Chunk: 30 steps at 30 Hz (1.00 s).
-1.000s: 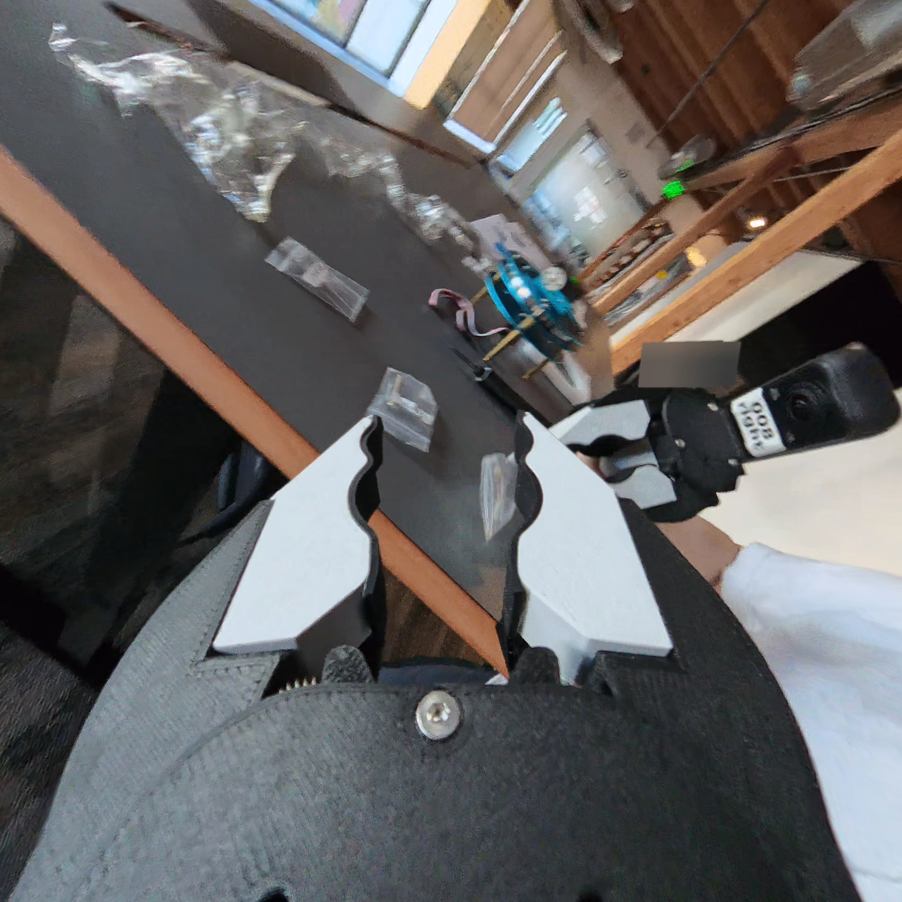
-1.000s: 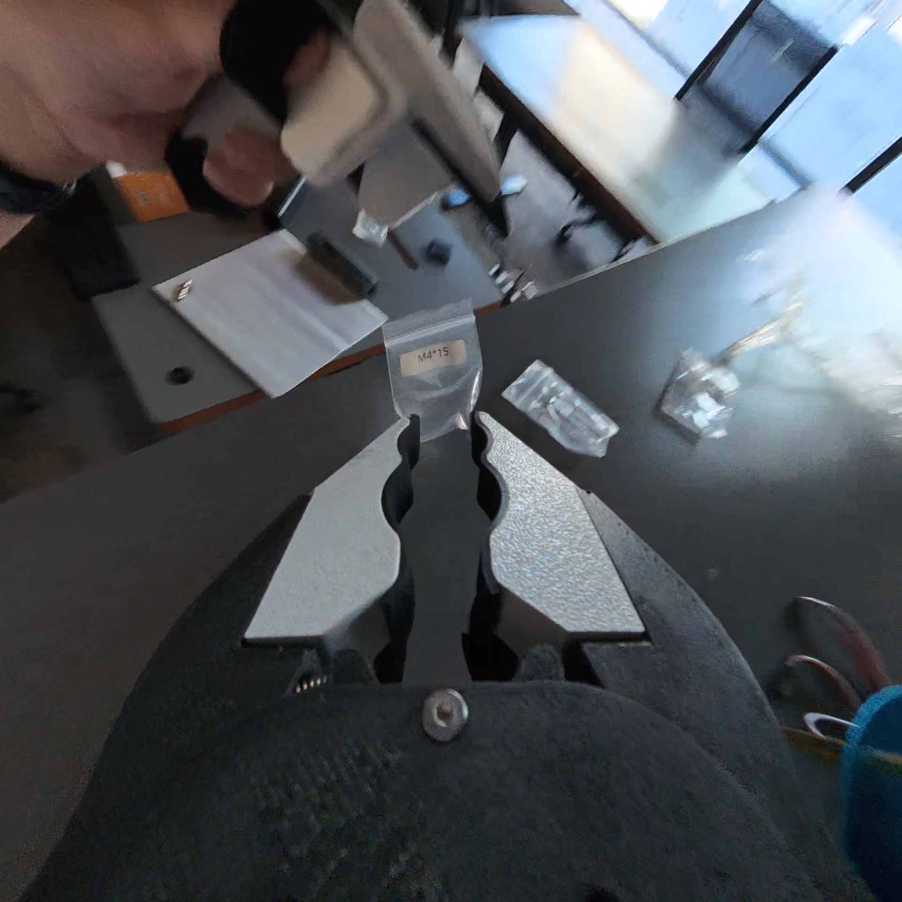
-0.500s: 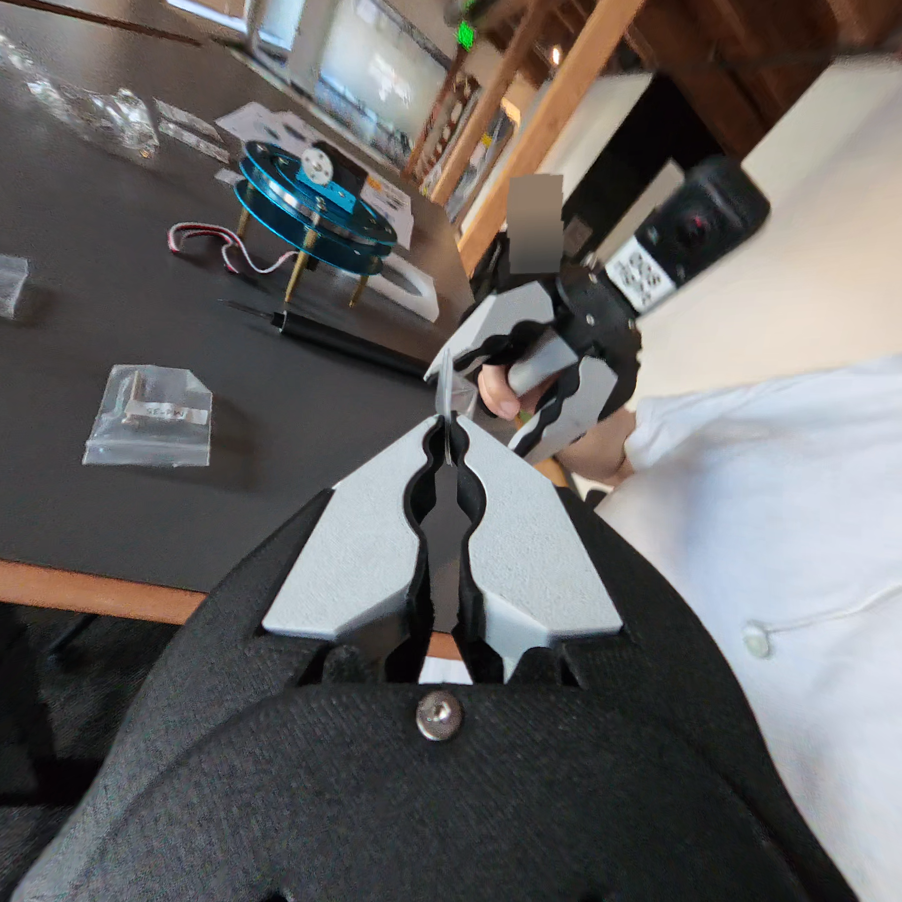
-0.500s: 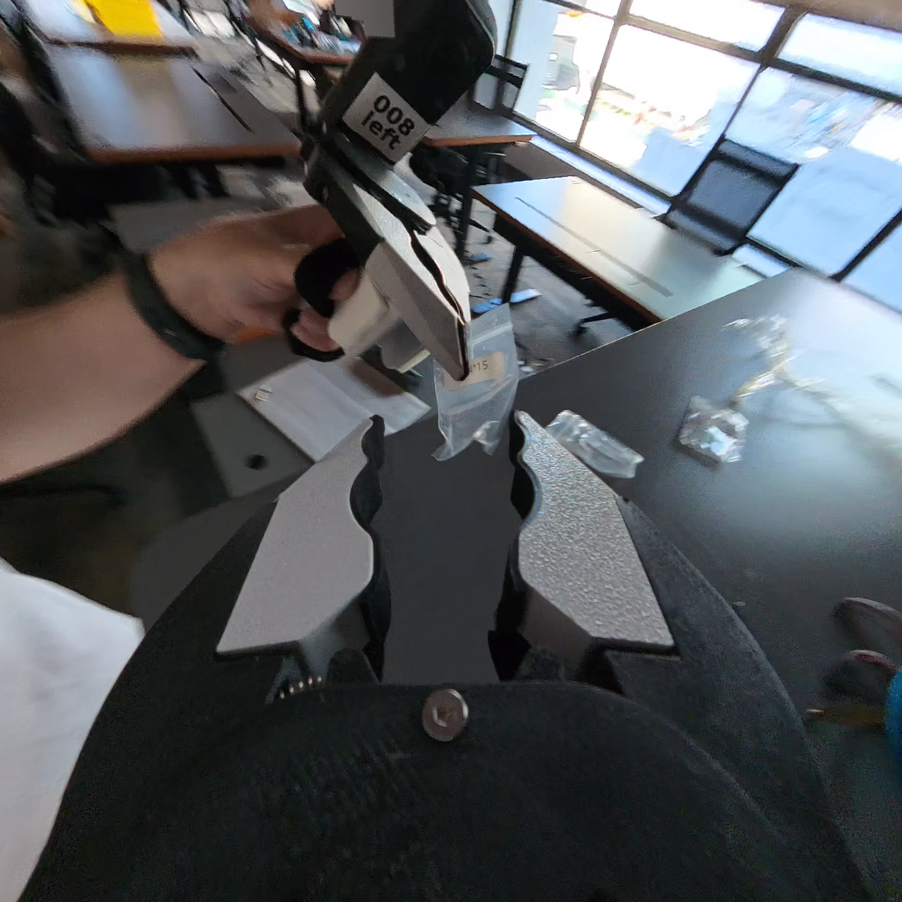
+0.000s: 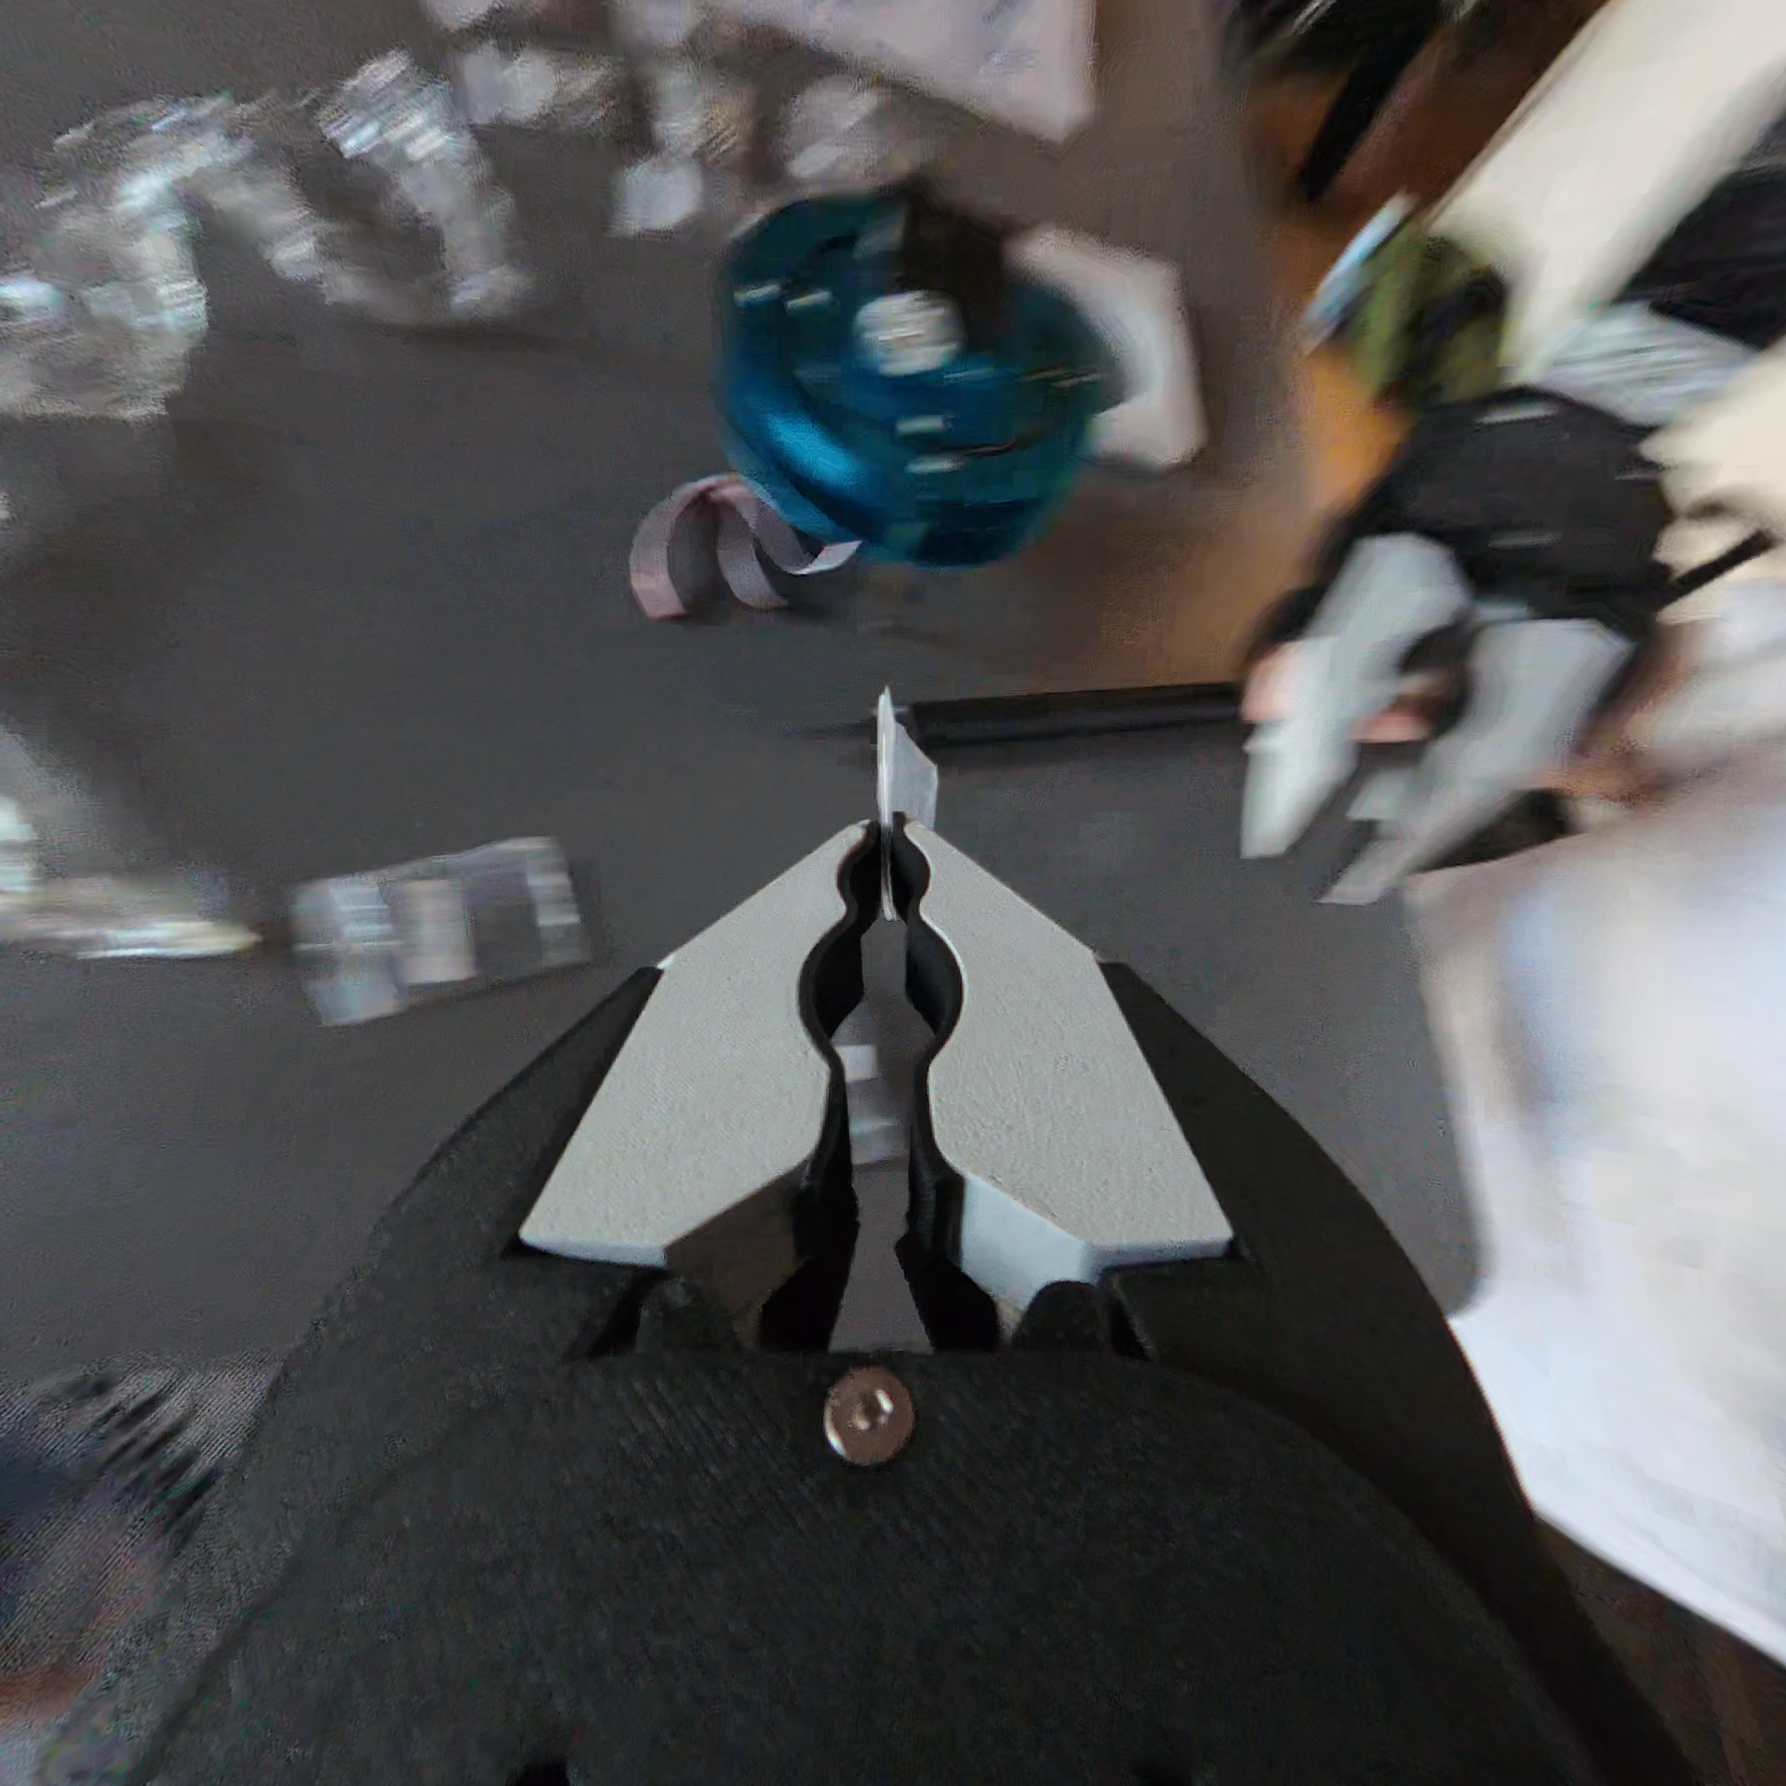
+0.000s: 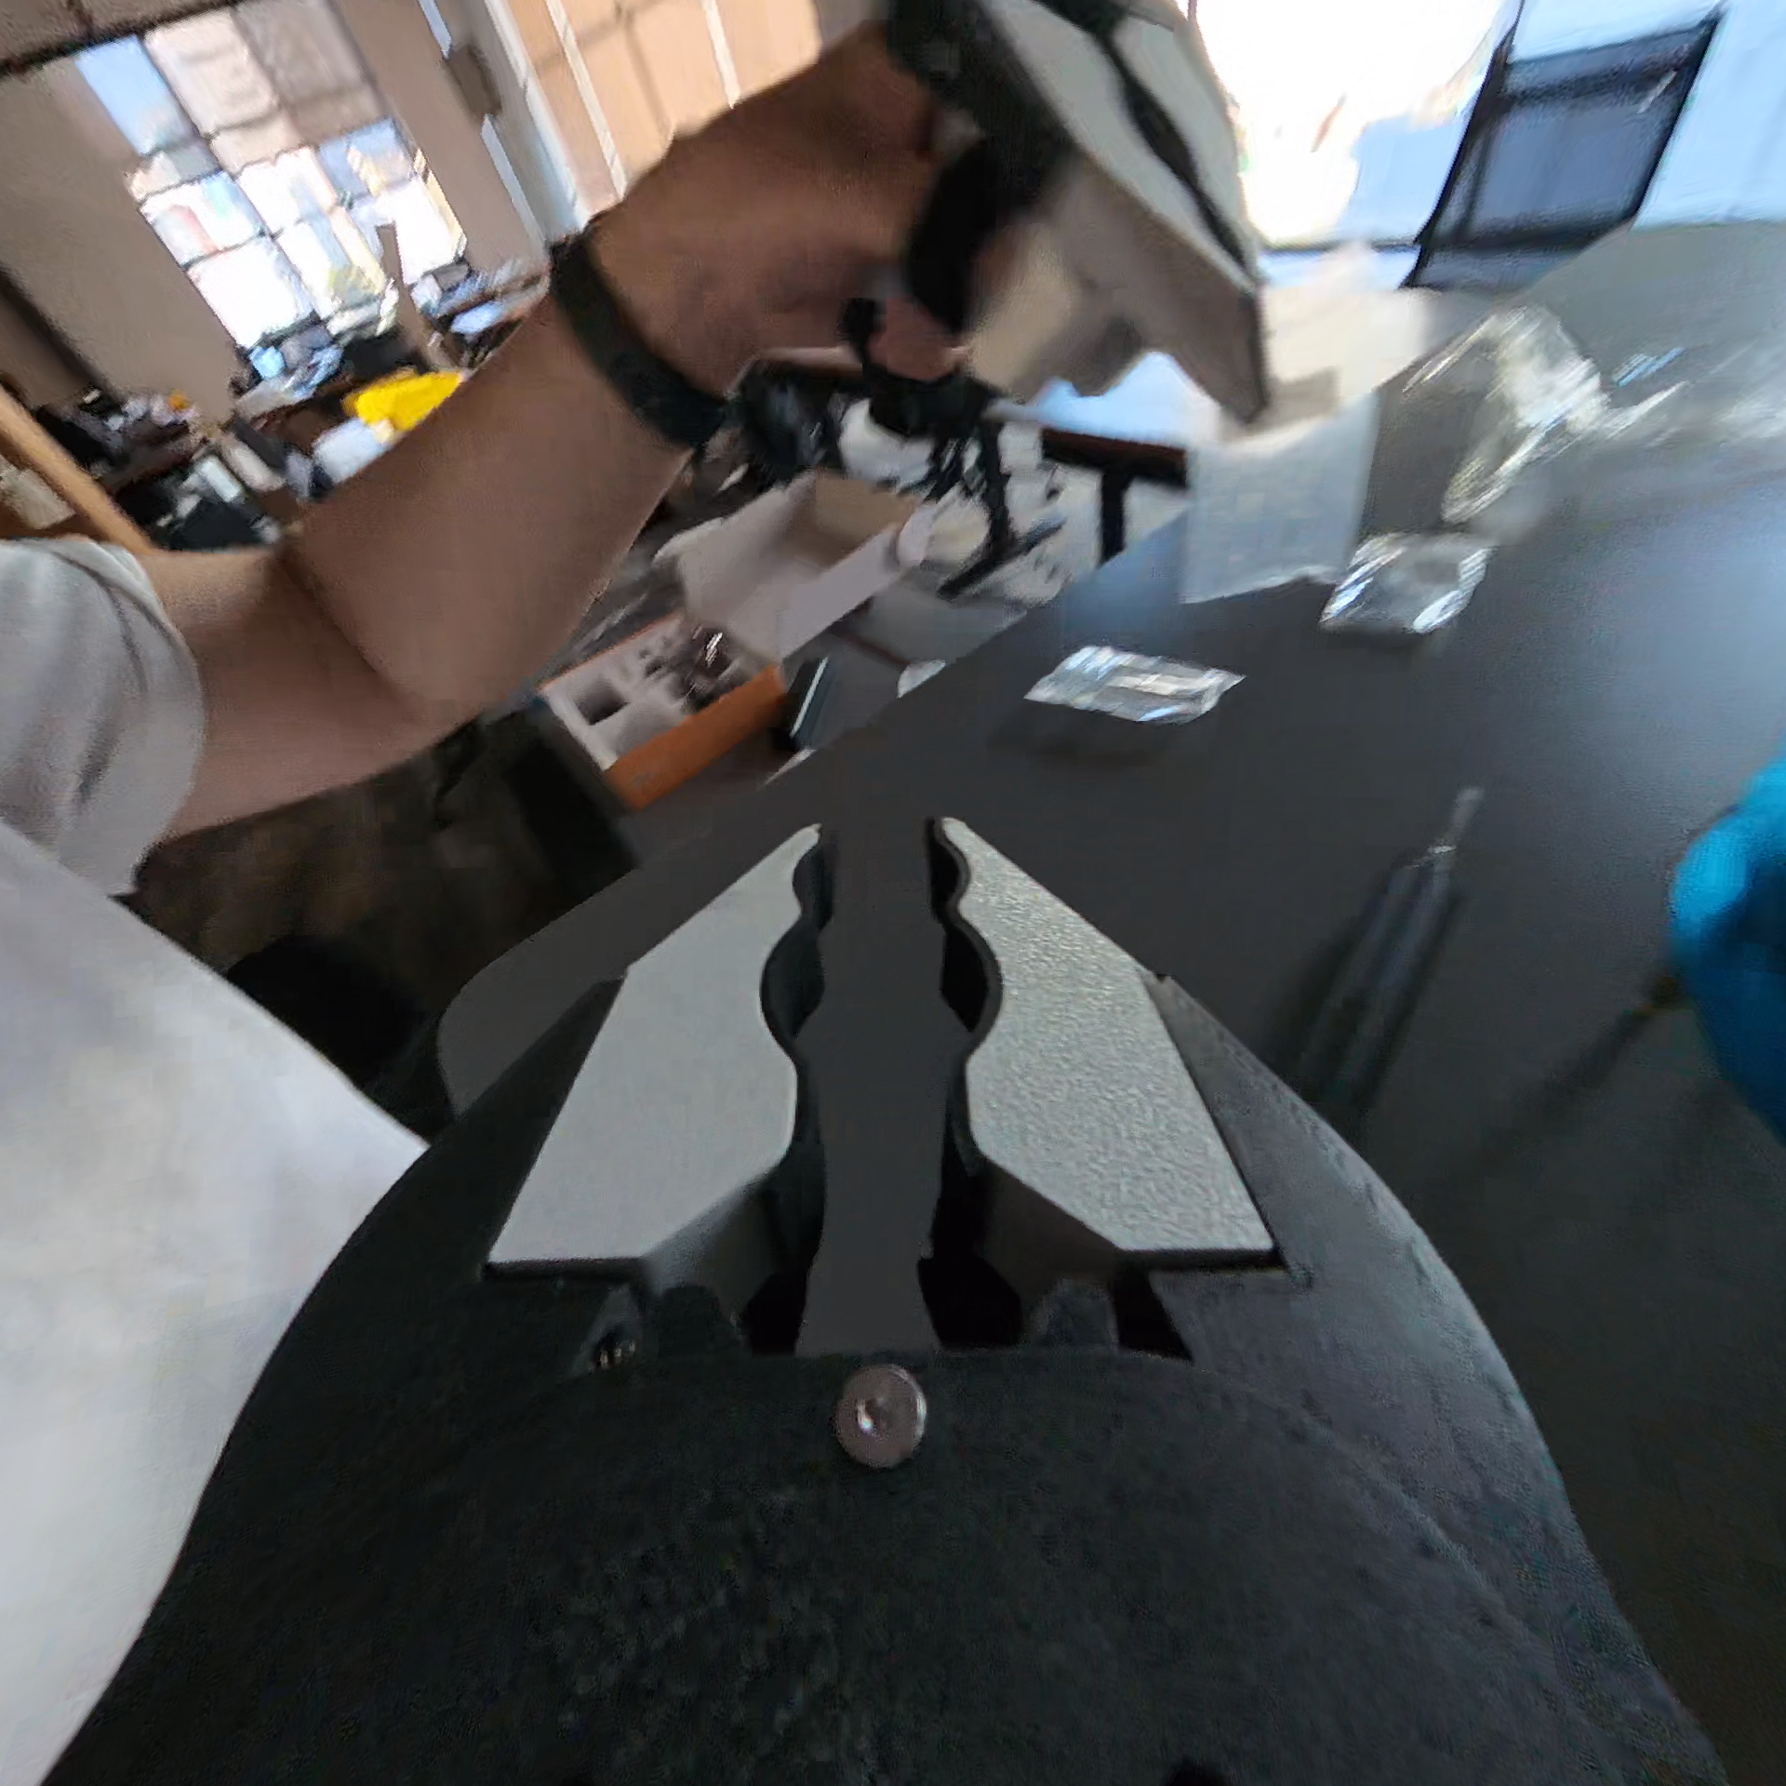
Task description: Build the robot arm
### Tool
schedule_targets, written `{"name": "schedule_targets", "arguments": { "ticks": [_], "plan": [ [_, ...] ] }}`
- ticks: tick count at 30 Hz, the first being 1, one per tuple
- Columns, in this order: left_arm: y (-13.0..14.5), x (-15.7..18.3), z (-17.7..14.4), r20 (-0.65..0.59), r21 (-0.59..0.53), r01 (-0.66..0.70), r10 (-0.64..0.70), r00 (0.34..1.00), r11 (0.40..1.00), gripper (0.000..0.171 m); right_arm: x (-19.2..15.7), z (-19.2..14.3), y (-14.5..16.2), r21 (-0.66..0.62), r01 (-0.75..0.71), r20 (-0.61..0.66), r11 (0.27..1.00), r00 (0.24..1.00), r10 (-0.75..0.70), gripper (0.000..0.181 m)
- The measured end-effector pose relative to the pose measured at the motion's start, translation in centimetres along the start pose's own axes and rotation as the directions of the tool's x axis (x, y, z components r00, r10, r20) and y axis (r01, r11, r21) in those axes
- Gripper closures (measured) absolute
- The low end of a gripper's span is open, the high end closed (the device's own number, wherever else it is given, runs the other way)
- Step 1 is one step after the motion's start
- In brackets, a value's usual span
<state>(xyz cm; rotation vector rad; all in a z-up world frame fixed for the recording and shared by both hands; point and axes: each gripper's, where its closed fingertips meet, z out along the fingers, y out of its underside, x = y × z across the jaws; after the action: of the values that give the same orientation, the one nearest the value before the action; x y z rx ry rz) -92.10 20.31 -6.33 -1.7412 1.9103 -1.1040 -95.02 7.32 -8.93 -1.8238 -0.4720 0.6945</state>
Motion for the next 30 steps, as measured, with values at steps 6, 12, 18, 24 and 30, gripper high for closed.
{"name": "schedule_targets", "arguments": {
  "ticks": [6, 12, 18, 24, 30],
  "plan": [
    [-4.6, -13.0, 4.6, -0.02, -0.302, 0.155, -0.169, 0.985, 0.941, 0.171, 0.3, -3.3, -2.5, 0.277, 0.162, -0.09, 0.947, 0.986, -0.143, 0.162],
    [-1.7, -18.0, 6.2, 0.012, -0.459, 0.151, -0.164, 0.986, 0.875, 0.17, 1.0, -3.5, -2.1, 0.278, 0.017, 0.007, 0.96, 1.0, -0.02, 0.164],
    [-3.1, -19.3, 4.0, 0.111, -0.354, 0.151, -0.119, 0.987, 0.923, 0.134, 1.0, -4.2, -2.7, 0.332, 0.001, 0.025, 0.943, 1.0, -0.009, 0.164],
    [2.0, -11.0, 1.0, 0.207, -0.31, 0.144, -0.081, 0.975, 0.94, 0.14, 1.5, -4.9, -3.1, 0.378, -0.055, 0.047, 0.924, 0.998, 0.041, 0.164],
    [5.3, -9.4, 3.6, 0.223, -0.216, 0.076, -0.027, 0.974, 0.973, 0.138, 1.6, -4.4, -3.0, 0.36, -0.08, 0.057, 0.93, 0.996, 0.063, 0.164]
  ]
}}
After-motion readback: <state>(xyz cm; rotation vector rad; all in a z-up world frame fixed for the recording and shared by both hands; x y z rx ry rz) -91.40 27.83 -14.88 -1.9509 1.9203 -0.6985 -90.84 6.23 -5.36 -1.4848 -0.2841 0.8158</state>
